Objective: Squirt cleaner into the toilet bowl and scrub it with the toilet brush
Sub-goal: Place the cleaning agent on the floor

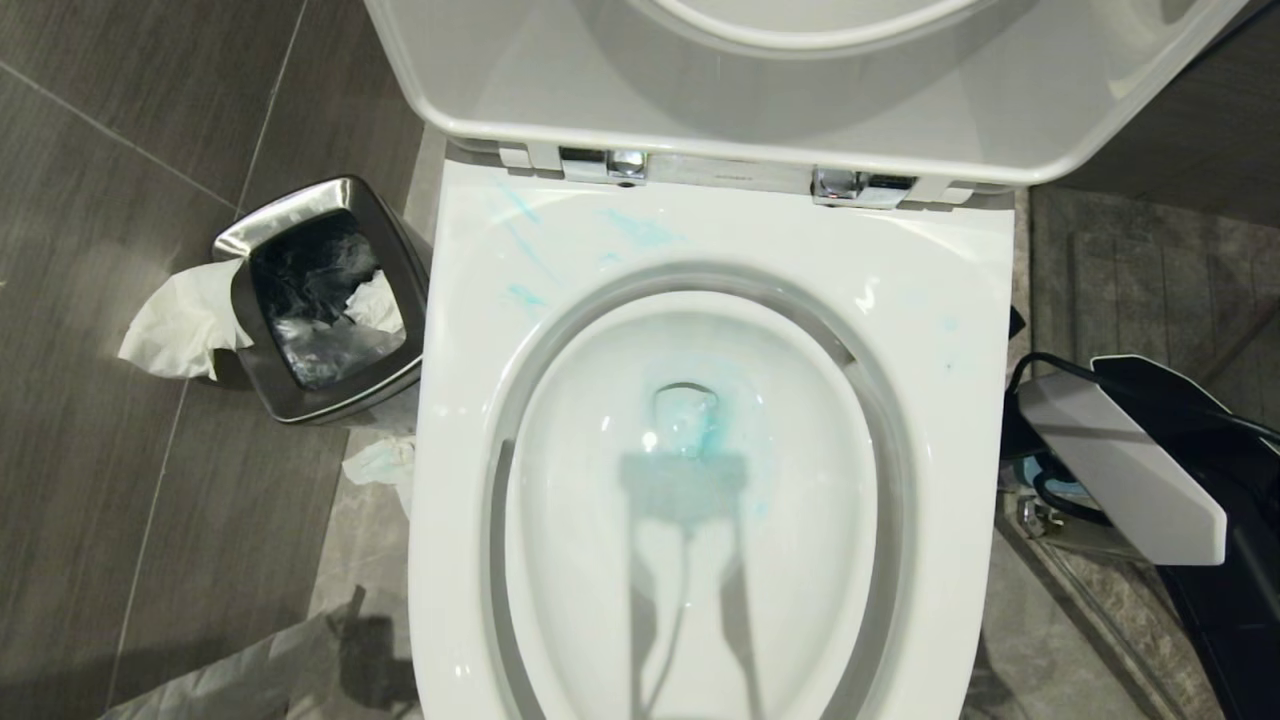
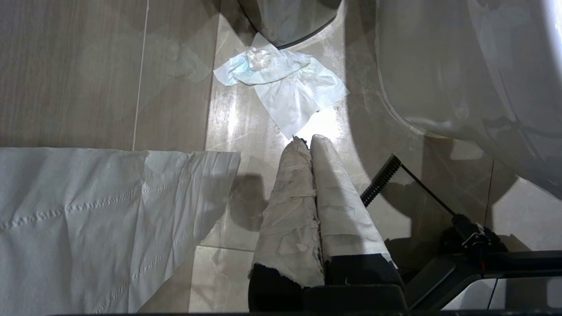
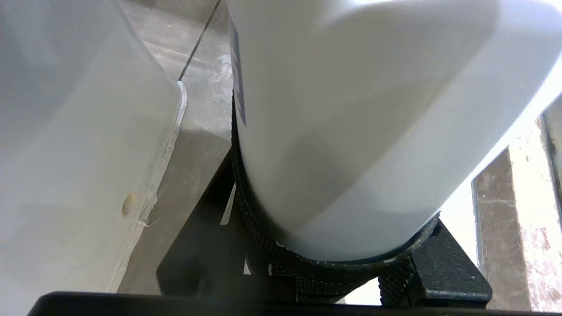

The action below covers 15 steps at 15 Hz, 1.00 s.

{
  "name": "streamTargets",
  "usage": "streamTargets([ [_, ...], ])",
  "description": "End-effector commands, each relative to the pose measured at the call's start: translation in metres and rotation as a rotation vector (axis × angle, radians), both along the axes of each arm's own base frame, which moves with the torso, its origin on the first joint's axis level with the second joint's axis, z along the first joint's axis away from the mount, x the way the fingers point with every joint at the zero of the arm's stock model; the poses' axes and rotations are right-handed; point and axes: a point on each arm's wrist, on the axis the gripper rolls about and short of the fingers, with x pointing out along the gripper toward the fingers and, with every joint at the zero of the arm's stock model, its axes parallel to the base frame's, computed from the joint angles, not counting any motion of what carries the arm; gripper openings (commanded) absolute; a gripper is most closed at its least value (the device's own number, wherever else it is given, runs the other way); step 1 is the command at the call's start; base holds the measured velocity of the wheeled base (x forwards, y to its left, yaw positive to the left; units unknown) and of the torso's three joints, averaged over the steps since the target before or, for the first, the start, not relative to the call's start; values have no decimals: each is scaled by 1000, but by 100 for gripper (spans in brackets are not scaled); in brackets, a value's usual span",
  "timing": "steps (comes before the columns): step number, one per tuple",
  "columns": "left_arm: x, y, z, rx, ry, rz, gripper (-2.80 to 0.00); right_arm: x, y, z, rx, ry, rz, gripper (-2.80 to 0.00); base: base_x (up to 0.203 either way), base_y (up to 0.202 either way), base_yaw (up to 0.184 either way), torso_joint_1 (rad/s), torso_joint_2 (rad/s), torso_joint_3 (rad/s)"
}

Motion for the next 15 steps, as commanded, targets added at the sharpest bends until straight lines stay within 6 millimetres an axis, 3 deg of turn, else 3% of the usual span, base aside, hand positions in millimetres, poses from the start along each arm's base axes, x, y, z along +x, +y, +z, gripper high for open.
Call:
streamTargets([
  [1,0,0,0,2,3,-1,-280,-1,0,1,0,-9,-2,-280,0,0,0,0,0,0],
  [3,0,0,0,0,3,-1,-280,-1,0,0,0,-11,-4,-280,0,0,0,0,0,0],
  [4,0,0,0,0,3,-1,-280,-1,0,-3,0,-7,-5,0,0,0,0,0,0,0],
  [12,0,0,0,2,3,-1,-280,-2,0,-1,3,-28,-6,0,0,0,0,0,0,0],
  [15,0,0,0,0,3,-1,-280,-14,-1,-2,-3,16,-3,0,0,0,0,0,0,0],
])
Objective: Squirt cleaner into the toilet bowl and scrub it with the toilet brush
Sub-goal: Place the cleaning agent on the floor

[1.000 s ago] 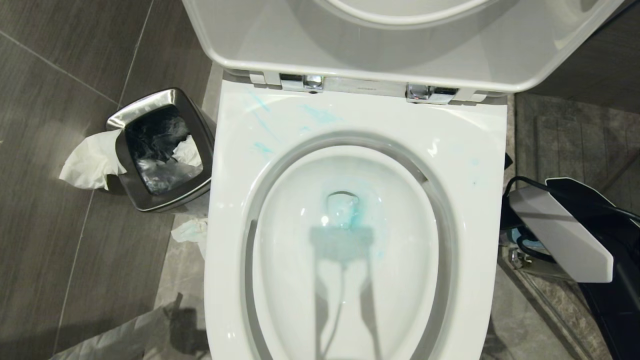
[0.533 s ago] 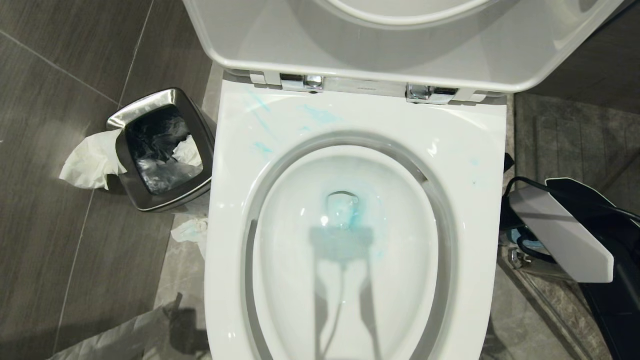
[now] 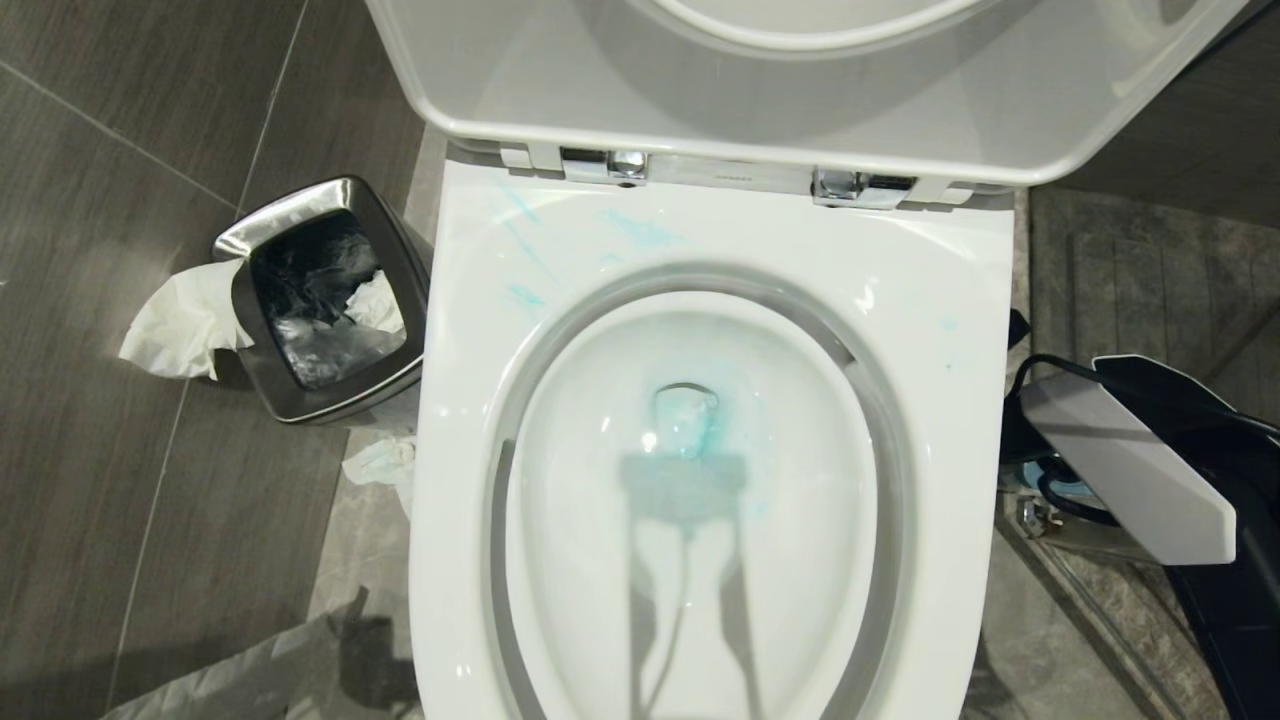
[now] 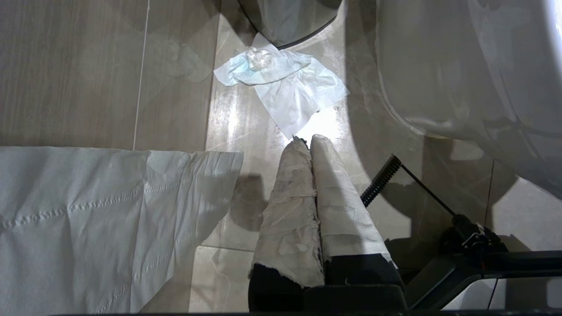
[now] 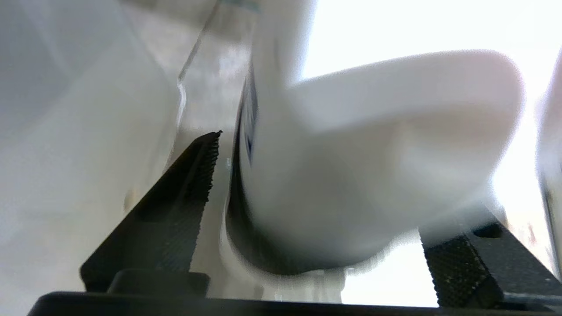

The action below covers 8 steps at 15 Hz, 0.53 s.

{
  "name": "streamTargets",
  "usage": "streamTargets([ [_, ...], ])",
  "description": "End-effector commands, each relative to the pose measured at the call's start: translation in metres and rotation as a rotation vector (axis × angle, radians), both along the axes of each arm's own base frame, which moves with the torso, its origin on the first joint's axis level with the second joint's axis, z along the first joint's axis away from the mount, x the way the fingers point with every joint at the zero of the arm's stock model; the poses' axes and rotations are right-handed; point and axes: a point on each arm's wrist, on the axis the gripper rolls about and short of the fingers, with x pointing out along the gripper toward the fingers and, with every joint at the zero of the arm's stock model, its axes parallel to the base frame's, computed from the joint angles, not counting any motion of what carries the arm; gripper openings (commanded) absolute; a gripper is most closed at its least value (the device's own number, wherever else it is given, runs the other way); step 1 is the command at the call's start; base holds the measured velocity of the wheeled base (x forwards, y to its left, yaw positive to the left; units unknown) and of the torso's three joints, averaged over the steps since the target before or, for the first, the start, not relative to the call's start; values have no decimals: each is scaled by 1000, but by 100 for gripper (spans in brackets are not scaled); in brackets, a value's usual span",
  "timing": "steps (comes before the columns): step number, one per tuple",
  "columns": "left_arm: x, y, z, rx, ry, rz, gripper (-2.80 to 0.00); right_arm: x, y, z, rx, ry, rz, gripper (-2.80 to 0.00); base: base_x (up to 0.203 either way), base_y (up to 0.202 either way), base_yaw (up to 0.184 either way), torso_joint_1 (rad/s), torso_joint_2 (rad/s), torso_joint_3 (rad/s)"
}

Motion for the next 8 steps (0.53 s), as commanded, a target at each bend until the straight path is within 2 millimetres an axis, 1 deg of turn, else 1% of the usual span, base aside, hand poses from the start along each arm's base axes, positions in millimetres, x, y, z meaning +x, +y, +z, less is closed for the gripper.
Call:
streamTargets([
  [1,0,0,0,0,3,-1,-280,-15,0,2,-6,34,4,0,0,0,0,0,0,0],
  [4,0,0,0,0,3,-1,-280,-39,2,9,-7,47,16,0,0,0,0,0,0,0],
  [6,0,0,0,0,3,-1,-280,-56,1,20,-6,43,21,0,0,0,0,0,0,0],
  [8,0,0,0,1,3,-1,-280,-77,1,33,-5,55,26,0,0,0,0,0,0,0],
])
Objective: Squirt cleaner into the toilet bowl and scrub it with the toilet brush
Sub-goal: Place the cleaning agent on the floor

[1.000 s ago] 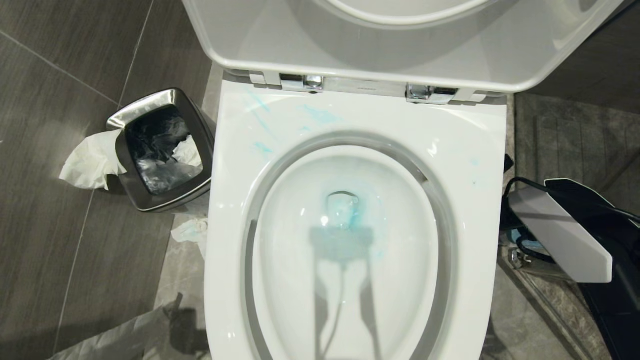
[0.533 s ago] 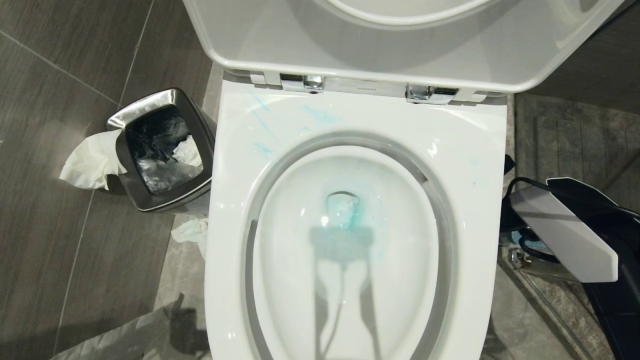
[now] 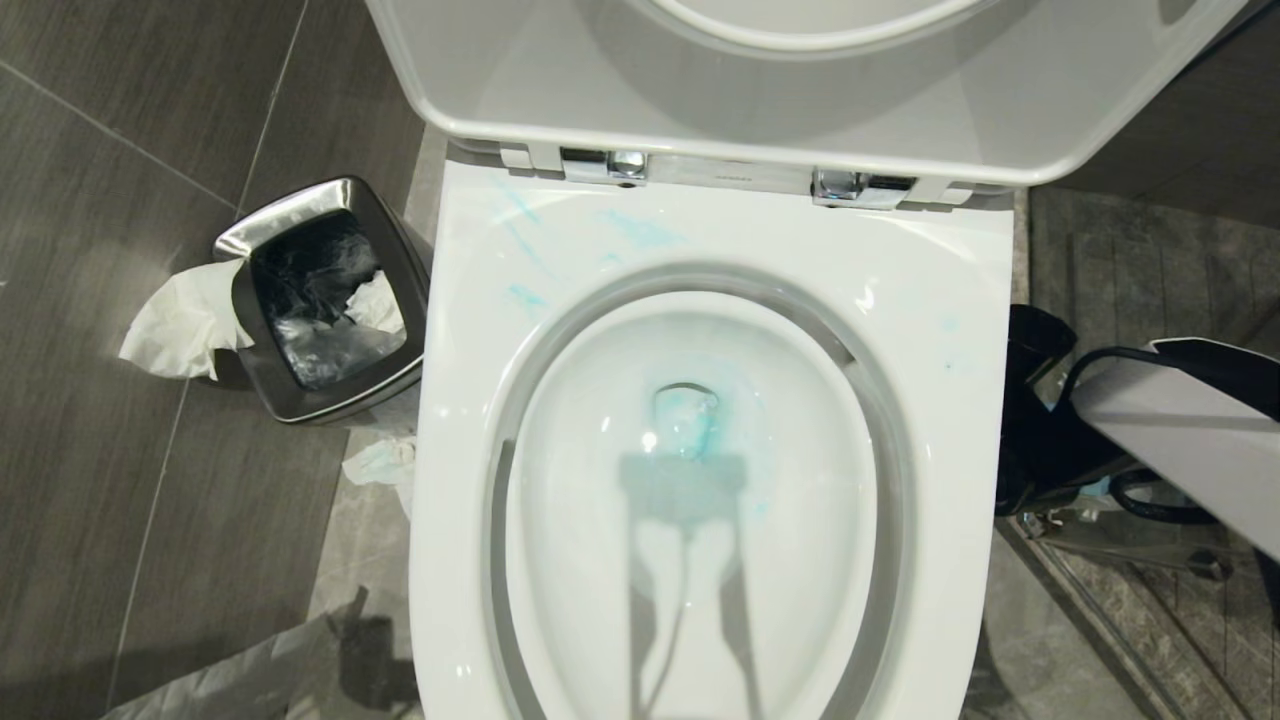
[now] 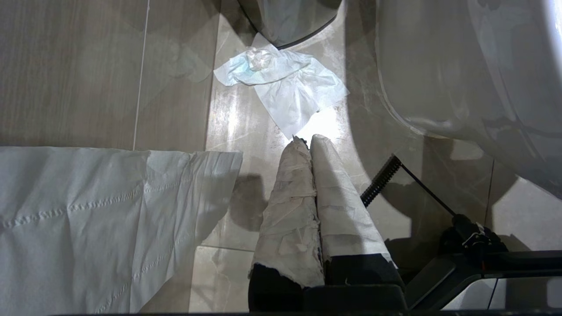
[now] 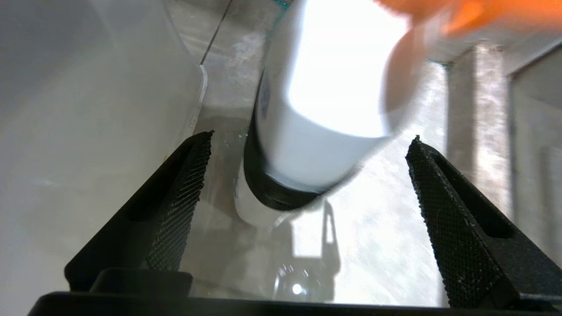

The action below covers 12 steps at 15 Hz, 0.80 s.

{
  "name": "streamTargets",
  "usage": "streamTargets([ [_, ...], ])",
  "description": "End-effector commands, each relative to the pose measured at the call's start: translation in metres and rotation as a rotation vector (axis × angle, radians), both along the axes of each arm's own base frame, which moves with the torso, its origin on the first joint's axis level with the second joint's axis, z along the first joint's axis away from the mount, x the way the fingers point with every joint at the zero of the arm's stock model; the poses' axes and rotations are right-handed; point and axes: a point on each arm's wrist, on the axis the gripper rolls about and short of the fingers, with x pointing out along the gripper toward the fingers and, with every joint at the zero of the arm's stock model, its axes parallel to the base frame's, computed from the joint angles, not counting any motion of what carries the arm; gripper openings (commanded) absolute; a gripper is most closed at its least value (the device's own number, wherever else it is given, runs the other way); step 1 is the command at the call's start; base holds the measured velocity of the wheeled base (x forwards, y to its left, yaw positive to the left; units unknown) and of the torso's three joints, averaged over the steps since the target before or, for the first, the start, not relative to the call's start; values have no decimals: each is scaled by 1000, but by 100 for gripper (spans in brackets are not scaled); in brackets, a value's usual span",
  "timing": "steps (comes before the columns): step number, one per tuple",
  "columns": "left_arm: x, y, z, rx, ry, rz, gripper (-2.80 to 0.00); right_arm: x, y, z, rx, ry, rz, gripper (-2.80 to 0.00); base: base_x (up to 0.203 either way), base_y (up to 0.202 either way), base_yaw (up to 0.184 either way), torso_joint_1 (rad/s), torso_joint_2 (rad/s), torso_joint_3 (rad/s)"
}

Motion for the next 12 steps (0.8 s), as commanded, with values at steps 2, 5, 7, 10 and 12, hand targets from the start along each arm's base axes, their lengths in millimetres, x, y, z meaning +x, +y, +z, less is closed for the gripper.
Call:
streamTargets([
  [2,0,0,0,0,3,0,-280,-44,-1,28,4,3,8,0,0,0,0,0,0,0],
  [5,0,0,0,-1,3,0,-280,-84,-4,42,3,24,5,0,0,0,0,0,0,0],
  [7,0,0,0,1,3,0,-280,-110,-3,49,11,38,-5,-280,0,0,0,0,0,0],
  [10,0,0,0,-1,3,0,-280,-140,-7,67,12,12,-19,-280,0,0,0,0,0,0],
  [12,0,0,0,1,3,0,-280,-155,-10,77,-5,-4,-42,-280,0,0,0,0,0,0],
])
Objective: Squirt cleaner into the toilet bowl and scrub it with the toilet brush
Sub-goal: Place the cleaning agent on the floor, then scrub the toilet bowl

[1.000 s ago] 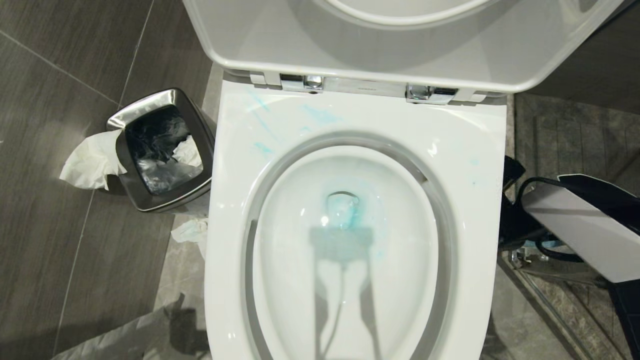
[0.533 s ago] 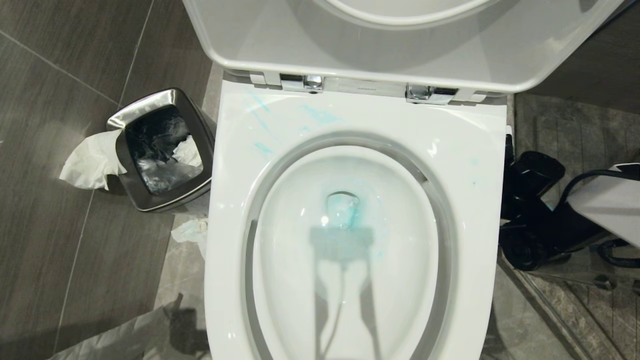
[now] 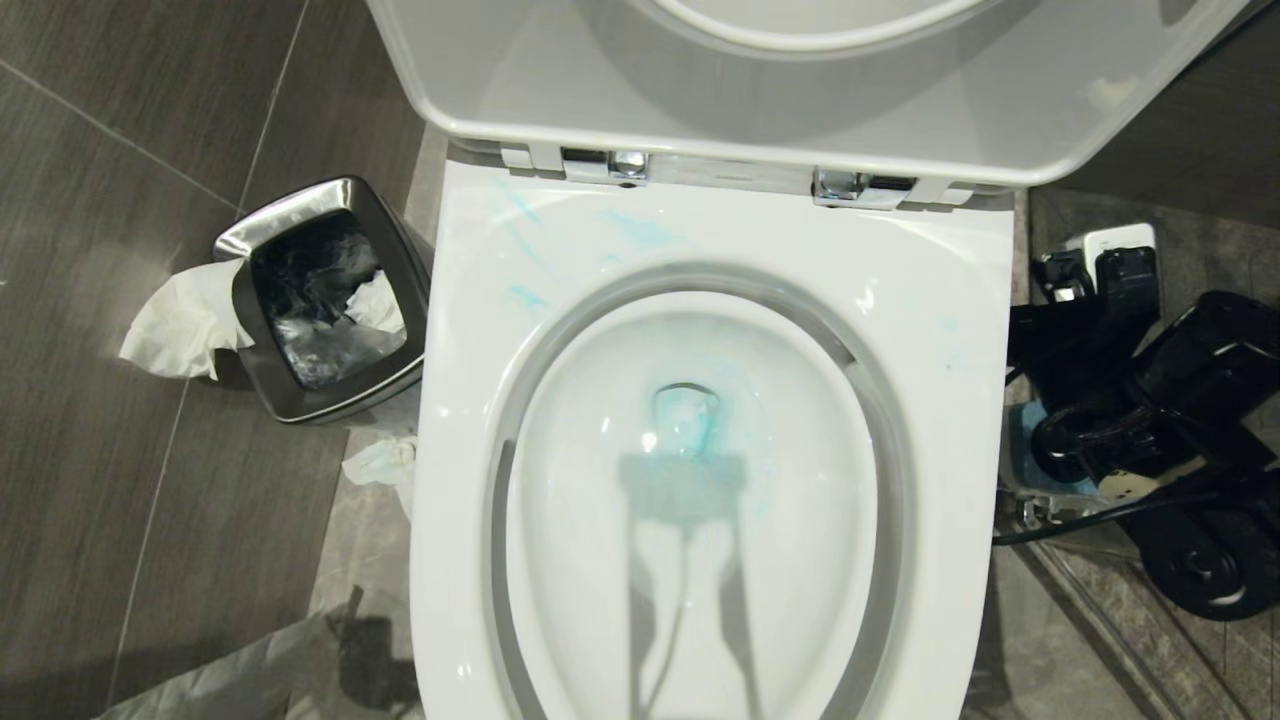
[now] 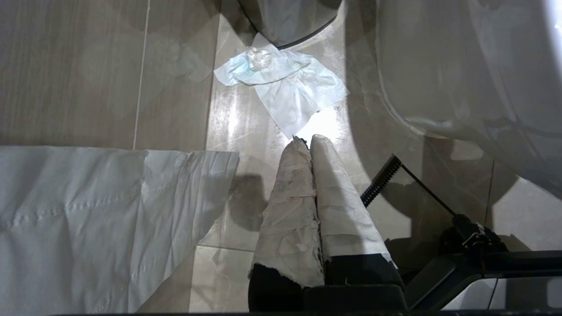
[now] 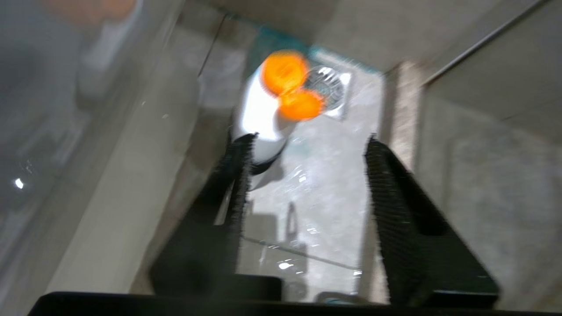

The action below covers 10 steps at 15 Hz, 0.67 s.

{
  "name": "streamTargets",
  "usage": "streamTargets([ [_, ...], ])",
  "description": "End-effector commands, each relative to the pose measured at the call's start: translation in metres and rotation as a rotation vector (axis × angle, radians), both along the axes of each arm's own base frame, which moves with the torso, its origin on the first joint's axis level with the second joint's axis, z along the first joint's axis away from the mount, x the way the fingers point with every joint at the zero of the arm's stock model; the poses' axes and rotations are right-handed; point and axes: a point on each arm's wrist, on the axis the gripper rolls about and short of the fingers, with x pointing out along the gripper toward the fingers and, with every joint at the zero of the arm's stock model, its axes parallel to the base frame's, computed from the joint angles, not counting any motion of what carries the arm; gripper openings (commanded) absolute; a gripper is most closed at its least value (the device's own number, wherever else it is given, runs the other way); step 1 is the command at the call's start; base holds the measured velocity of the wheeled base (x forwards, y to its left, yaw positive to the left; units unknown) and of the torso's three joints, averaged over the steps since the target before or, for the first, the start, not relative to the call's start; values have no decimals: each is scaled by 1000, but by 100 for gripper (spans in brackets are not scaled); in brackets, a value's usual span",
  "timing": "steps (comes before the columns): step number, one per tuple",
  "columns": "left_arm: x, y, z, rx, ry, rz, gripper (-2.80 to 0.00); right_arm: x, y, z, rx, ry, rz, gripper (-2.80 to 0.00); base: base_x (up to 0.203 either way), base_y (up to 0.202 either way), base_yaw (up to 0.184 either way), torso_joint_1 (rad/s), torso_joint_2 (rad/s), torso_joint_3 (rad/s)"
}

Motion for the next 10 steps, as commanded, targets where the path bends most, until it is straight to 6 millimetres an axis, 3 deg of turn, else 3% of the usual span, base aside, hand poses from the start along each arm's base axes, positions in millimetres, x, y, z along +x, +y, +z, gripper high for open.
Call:
streamTargets([
  [1,0,0,0,-1,3,0,-280,-26,-5,22,7,-64,-23,-280,0,0,0,0,0,0],
  [10,0,0,0,-1,3,0,-280,-85,-22,24,-8,36,-128,-280,0,0,0,0,0,0],
])
